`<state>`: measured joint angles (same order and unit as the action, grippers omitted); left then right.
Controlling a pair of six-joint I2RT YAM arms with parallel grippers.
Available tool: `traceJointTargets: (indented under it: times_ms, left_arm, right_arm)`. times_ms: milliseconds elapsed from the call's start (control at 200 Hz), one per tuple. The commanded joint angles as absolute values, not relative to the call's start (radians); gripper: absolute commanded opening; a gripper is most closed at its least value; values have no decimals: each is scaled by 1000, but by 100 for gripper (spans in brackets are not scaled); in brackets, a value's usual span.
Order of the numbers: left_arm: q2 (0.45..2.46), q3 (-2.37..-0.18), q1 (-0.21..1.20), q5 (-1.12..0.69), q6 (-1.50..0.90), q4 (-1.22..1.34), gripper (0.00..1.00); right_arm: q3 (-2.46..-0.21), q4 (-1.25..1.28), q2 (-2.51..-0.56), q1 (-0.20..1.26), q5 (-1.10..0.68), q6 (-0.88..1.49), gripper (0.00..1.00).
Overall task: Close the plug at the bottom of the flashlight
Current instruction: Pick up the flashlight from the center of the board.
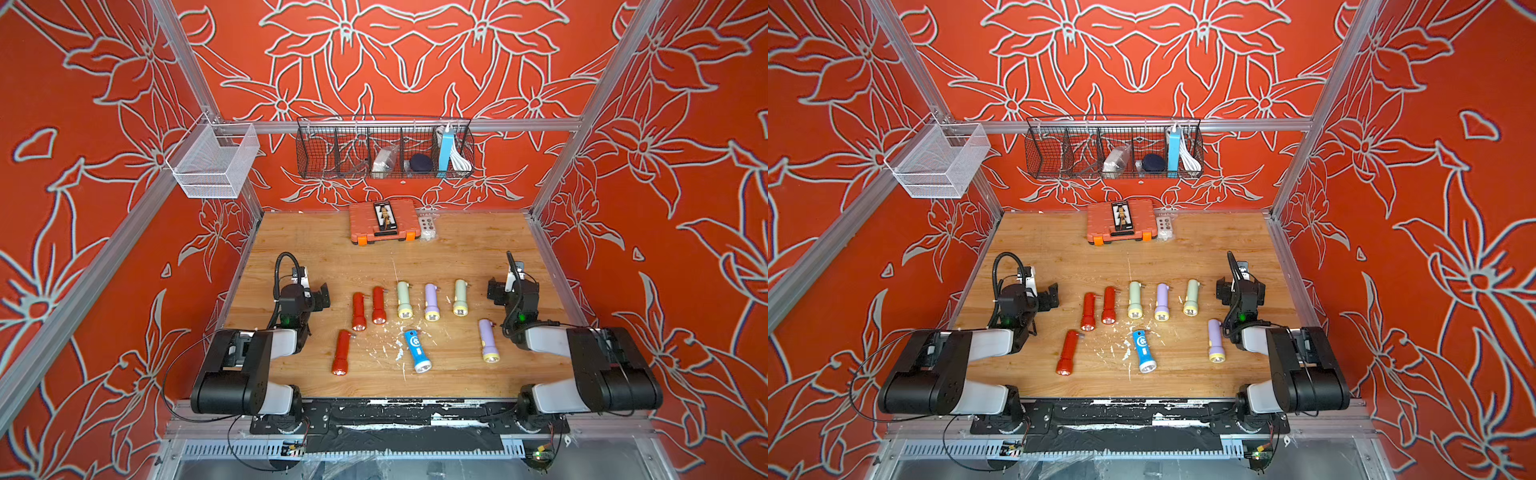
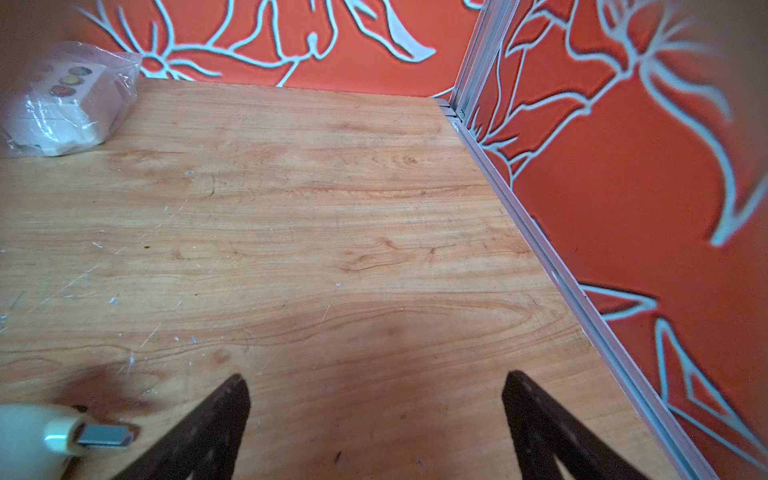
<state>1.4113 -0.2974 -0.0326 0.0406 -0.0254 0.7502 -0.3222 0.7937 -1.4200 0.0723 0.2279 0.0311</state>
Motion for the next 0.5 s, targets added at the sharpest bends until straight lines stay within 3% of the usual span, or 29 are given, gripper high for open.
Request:
traceJointTargets:
  times_ms: [0, 495]
  left_arm:
    - [1408, -317, -28, 41, -14, 767, 98]
    - [1406, -320, -28, 38, -15, 756, 98]
  right_arm:
    - [-317, 810, -1412, 72, 235, 9, 98]
    - [-319, 805, -1414, 72, 235, 11, 98]
